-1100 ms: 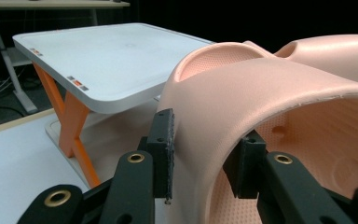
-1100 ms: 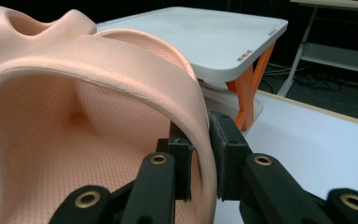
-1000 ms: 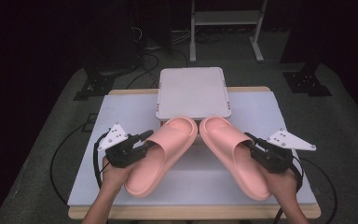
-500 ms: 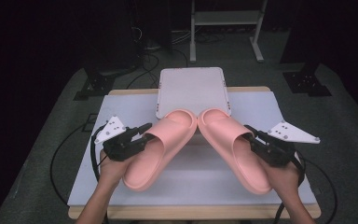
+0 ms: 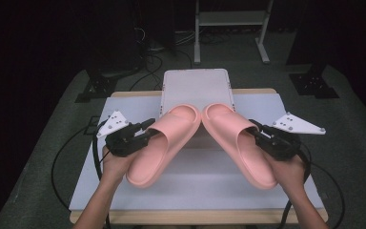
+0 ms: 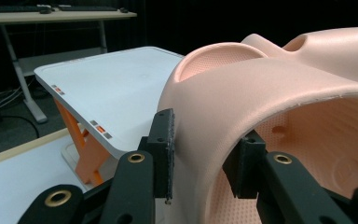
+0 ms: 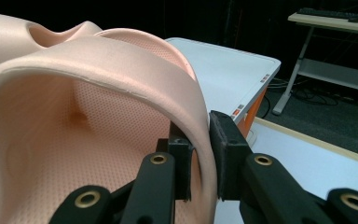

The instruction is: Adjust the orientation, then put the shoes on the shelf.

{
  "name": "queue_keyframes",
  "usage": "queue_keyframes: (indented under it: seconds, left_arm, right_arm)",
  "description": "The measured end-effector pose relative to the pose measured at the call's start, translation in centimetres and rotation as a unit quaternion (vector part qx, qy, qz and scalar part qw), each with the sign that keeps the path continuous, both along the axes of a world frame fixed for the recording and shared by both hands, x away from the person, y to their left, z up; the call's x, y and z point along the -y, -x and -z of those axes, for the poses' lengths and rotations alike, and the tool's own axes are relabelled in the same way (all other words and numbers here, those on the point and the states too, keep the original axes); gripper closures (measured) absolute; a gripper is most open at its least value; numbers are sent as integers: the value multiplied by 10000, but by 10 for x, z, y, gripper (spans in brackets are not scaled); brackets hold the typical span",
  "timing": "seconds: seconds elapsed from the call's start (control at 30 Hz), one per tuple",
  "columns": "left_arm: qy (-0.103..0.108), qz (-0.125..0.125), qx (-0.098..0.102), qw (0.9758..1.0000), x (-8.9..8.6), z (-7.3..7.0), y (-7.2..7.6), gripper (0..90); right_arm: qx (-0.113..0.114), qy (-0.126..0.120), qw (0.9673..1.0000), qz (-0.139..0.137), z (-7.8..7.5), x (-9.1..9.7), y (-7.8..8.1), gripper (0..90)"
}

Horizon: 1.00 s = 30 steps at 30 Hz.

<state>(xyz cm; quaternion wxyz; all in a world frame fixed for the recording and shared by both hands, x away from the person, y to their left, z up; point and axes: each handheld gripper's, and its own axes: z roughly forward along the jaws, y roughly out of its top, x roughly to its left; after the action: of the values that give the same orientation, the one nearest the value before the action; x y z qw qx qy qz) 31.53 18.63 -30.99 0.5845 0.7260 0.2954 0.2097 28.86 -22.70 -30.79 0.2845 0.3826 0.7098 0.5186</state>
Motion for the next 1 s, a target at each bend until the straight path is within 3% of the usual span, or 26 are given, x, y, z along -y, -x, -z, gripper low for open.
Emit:
queue_keyframes:
  seconds: [1.0]
  left_arm:
    - [-123, -196, -117, 9997, 5, -21, -43, 665]
  right_arm:
    - [-84, 29, 9999, 119, -19, -6, -43, 787]
